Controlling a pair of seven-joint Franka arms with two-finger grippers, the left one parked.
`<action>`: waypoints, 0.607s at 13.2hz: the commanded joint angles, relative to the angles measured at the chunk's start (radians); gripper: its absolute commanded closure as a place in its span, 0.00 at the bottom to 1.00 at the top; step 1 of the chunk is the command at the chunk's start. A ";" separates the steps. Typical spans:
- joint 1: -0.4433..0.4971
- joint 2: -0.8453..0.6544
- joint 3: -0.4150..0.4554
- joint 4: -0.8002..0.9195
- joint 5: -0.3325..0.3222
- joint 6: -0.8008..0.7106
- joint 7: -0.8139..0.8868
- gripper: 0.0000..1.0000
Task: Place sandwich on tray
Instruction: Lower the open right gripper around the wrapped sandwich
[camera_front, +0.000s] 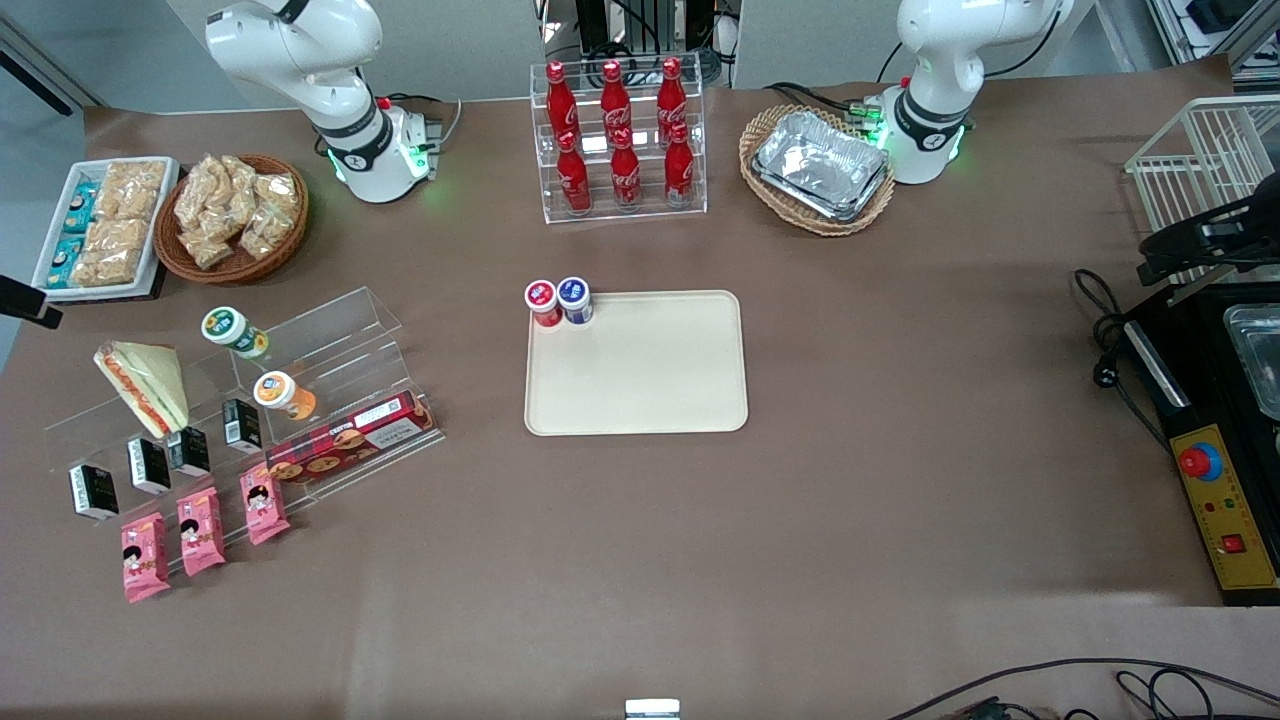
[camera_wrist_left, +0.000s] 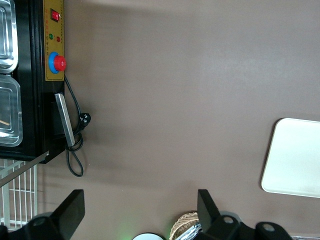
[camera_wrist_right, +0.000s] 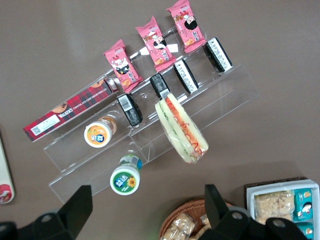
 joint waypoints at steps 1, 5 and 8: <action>0.005 -0.111 0.001 -0.226 -0.048 0.180 -0.064 0.00; 0.005 -0.118 -0.019 -0.313 -0.051 0.239 -0.176 0.00; 0.005 -0.084 -0.019 -0.340 -0.045 0.245 -0.274 0.00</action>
